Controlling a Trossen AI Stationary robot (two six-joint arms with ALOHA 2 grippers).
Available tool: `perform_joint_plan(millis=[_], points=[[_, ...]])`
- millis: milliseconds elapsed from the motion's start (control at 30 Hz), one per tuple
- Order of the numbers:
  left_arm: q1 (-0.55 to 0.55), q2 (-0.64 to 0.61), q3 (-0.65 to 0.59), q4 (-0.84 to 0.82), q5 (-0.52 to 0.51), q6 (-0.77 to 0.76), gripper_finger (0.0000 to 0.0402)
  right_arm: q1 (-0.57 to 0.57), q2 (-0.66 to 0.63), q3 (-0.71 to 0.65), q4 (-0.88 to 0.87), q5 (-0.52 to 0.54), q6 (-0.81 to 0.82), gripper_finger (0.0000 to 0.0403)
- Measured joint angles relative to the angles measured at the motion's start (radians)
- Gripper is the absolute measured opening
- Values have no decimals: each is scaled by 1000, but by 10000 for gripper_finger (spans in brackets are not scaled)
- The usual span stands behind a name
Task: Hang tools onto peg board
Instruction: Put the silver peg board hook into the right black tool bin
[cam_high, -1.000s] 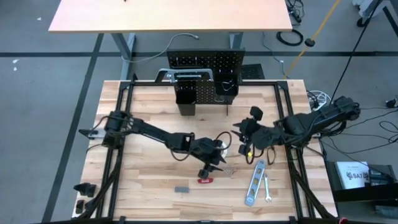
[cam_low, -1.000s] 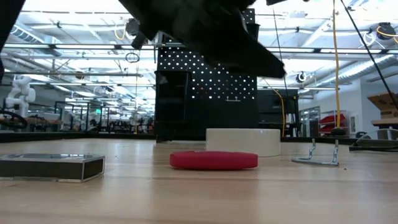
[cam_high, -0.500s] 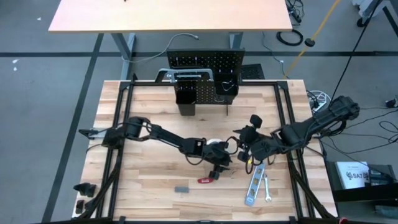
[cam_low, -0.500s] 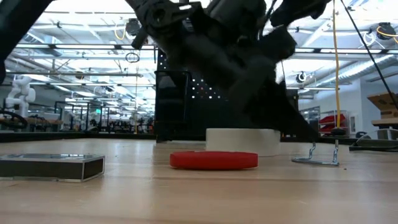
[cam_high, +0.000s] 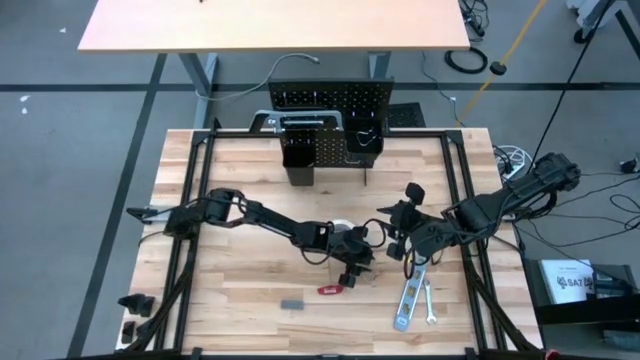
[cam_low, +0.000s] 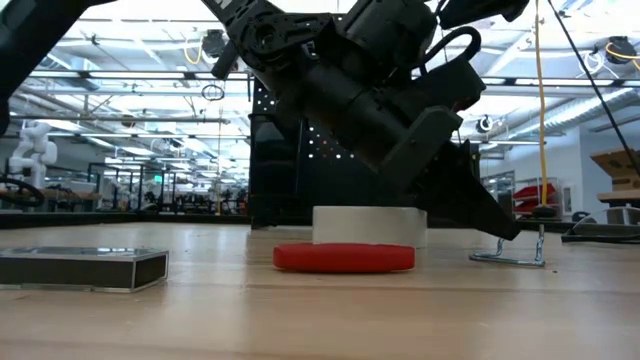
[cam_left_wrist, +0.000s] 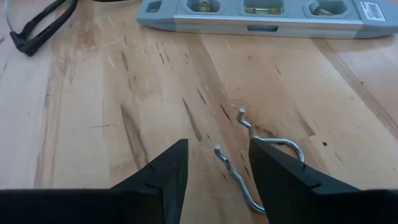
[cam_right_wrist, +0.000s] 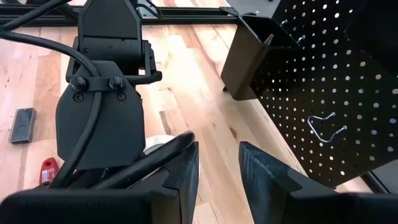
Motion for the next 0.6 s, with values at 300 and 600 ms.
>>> perform_joint_plan(millis=[300, 600], points=[[0, 0, 0, 0, 1, 0, 102, 0, 0, 0, 0, -2, 6, 109], [0, 0, 0, 18, 14, 0, 62, 0, 0, 1, 2, -2, 7, 109]])
